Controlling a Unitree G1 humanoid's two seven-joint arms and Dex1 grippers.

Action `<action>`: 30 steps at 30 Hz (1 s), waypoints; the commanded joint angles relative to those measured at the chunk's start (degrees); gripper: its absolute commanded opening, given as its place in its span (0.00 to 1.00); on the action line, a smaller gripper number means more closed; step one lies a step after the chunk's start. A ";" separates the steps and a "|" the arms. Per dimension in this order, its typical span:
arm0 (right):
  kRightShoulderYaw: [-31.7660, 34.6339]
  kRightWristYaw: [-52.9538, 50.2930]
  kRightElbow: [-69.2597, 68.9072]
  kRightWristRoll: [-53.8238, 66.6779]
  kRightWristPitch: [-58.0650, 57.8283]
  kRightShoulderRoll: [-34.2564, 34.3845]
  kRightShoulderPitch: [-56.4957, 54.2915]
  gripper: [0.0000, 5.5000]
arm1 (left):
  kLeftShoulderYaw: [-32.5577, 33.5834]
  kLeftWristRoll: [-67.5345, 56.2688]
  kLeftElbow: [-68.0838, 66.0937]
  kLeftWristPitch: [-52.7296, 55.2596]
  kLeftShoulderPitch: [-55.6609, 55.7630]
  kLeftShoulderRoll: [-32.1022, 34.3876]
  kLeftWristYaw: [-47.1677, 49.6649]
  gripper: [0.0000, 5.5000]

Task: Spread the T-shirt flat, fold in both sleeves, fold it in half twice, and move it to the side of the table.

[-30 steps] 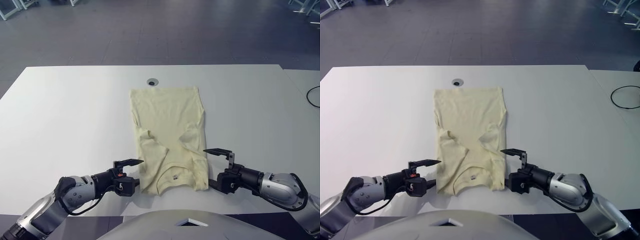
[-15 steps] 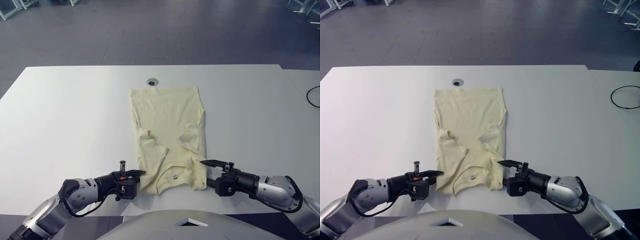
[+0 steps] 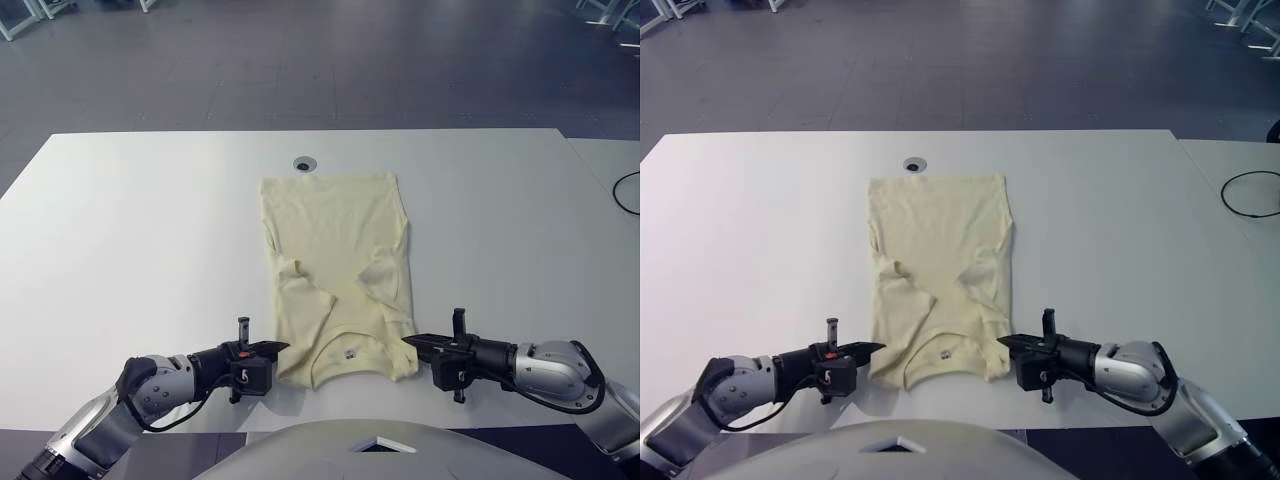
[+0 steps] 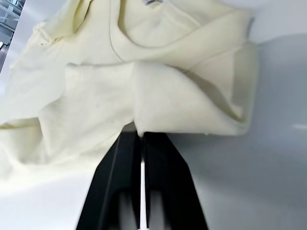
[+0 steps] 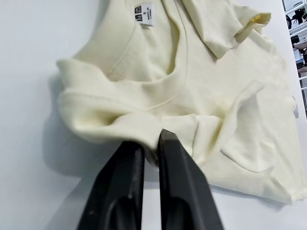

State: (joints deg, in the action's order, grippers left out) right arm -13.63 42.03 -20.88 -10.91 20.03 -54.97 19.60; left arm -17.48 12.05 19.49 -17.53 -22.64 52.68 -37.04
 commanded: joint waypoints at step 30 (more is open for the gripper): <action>5.53 20.73 -2.86 51.36 -66.13 1.28 -35.27 0.00 | 15.77 -58.28 2.48 61.65 28.22 9.73 -36.37 0.00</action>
State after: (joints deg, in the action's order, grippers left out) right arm -5.88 62.54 -26.81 40.56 -44.51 -56.18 -10.16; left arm -0.20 -45.05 25.22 40.89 -0.30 64.32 -73.38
